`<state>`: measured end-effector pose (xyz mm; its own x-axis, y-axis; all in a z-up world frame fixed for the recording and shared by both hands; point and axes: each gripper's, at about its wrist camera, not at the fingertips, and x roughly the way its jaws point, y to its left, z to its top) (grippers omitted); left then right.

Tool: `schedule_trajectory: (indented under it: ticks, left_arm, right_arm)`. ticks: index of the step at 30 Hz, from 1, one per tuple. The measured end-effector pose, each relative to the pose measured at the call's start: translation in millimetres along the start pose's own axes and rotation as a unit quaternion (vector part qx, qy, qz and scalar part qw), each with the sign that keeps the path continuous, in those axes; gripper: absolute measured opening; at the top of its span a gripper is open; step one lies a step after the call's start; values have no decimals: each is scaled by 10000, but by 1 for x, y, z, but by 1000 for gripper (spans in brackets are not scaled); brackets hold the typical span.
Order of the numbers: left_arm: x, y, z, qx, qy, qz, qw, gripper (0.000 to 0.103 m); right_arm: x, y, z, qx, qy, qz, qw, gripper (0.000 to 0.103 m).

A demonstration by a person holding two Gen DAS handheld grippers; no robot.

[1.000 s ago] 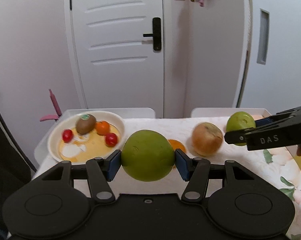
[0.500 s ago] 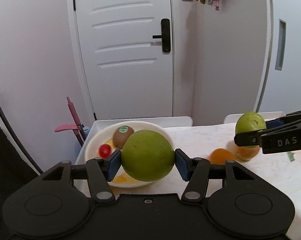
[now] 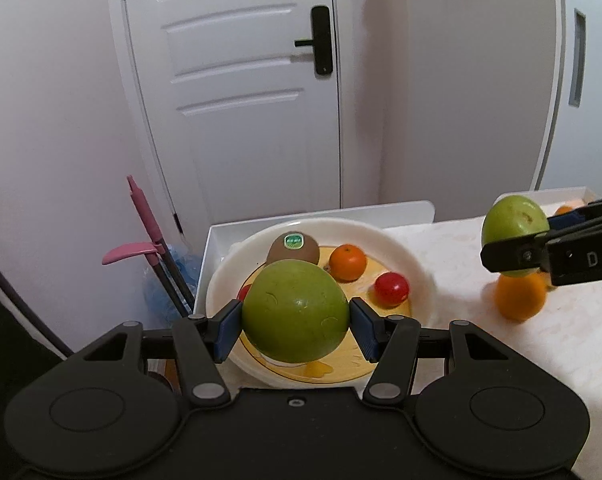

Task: Organize fruits
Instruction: 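Carry the large green fruit to the plate with the left tool while the right tool carries the green apple, then release the large green fruit into the plate with the left tool while the right tool releases the green apple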

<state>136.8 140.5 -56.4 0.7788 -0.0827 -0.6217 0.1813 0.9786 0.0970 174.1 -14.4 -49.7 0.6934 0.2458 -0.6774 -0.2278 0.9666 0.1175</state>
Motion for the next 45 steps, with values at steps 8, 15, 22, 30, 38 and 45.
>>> schedule_trajectory:
  ticks: [8, 15, 22, 30, 38, 45]
  left_arm:
    - [37, 11, -8, 216, 269, -228, 9991, 62]
    - [54, 11, -12, 353, 542, -412, 9971, 62]
    - [53, 15, -8, 245, 616, -557, 9962, 90]
    - [30, 17, -6, 162, 329, -472, 9982, 98]
    - [7, 15, -13, 194, 133, -368, 9990, 99]
    - [-4, 17, -23, 136, 108, -315, 9994, 99]
  right_arm:
    - [29, 10, 2, 162, 152, -115, 9997, 69]
    - [43, 16, 5, 267, 272, -142, 9992, 69]
    - [45, 22, 14, 296, 257, -119, 9992, 69]
    - [37, 24, 20, 140, 249, -117, 9995, 69]
    - [45, 27, 18, -67, 390, 51, 9992, 69]
    - [60, 43, 9, -435, 572, 297, 9970, 69]
